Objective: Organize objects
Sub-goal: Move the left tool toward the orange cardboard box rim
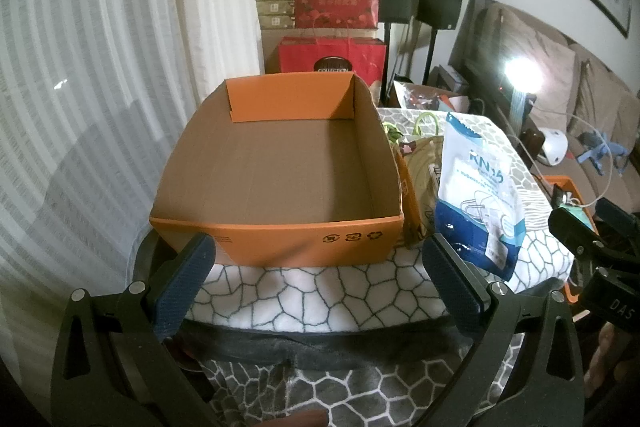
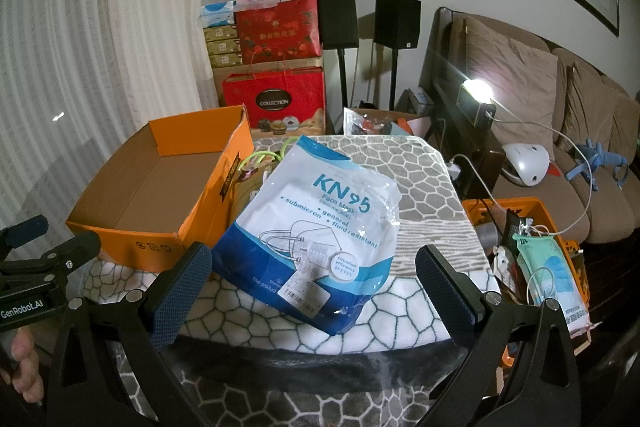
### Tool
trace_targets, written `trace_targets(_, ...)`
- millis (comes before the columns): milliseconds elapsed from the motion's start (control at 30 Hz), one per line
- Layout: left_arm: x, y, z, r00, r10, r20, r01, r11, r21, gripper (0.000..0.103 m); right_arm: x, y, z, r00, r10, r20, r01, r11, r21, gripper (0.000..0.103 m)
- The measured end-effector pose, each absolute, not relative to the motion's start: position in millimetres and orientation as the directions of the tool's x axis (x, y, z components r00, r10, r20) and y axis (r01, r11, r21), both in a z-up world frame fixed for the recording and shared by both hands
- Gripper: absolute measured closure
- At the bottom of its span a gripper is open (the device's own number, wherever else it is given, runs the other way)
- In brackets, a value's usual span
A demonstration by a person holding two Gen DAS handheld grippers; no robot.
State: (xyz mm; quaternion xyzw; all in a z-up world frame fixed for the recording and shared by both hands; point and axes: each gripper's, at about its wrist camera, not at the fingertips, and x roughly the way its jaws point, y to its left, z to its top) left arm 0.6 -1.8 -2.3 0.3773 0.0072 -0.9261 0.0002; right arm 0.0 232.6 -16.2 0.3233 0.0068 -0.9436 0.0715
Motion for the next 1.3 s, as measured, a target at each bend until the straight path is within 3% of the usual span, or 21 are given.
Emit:
trace_targets(900,-1.0,4.8,-9.6,-0.711,-0.001,-0.703,0.005,-1.0,-0.005,0.0,-0.8,236.2,-15.3,-0.779,-0.132,-0.613,0.14,-0.99,0.036,0.0)
trace_targets(1300,-25.7,-15.9,-14.9,-0.705,-0.064,-0.706,0.063,-0.998,0.026,0.0,-19.9,248.4,-25.2,-0.776,-0.091,-0.624,0.091,-0.995,0.032,0.0)
